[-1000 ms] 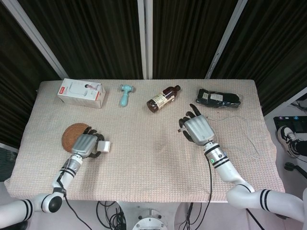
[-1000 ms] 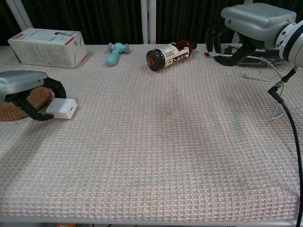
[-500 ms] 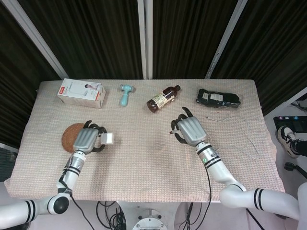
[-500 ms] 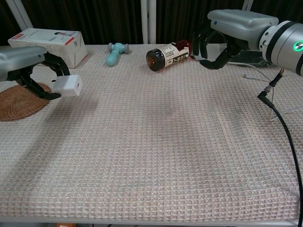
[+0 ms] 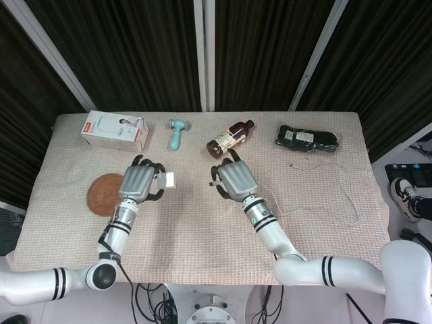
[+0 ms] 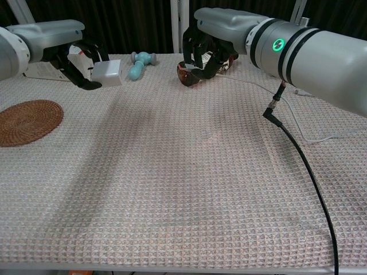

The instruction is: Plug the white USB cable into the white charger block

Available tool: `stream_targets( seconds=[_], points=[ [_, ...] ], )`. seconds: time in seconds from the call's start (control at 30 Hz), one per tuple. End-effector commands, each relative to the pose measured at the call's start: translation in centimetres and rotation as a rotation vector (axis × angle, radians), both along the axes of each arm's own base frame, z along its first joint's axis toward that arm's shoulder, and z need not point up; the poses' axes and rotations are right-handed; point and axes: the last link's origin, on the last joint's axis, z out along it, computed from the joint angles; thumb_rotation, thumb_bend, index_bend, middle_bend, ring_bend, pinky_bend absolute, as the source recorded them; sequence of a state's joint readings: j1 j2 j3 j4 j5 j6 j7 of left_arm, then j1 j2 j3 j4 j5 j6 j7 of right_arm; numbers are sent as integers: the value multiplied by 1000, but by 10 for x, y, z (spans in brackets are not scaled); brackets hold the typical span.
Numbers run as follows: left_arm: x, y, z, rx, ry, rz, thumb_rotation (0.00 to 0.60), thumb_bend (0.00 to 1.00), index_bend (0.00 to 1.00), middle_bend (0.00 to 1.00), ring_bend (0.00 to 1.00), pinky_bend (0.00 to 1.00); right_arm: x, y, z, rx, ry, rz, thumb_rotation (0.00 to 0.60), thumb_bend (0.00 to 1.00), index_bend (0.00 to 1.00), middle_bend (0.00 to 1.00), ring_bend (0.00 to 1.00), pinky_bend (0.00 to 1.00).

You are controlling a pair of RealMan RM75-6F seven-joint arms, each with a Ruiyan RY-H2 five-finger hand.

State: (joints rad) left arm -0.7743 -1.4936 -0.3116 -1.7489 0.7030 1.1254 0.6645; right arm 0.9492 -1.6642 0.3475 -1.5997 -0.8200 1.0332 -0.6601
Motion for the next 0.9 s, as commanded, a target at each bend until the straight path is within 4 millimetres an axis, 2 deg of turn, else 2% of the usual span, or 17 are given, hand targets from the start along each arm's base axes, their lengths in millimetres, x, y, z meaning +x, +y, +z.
stream_targets(
  seconds=[0.03, 0.4, 0.9],
  points=[
    [10, 2, -1, 2, -1, -6, 600, 328, 429, 390, 181, 89, 15, -4, -7, -8, 0, -11, 600, 354, 656, 539, 290, 82],
    [30, 13, 1, 13, 79, 4, 600, 324, 429, 399, 181, 88, 38, -15, -22, -49, 69, -44, 600, 354, 662, 540, 295, 83],
    [38, 11, 5, 36, 130, 14, 600, 324, 429, 410, 200, 89, 56, -20, -40, -52, 77, -102, 600, 353, 663, 541, 295, 83]
  ],
)
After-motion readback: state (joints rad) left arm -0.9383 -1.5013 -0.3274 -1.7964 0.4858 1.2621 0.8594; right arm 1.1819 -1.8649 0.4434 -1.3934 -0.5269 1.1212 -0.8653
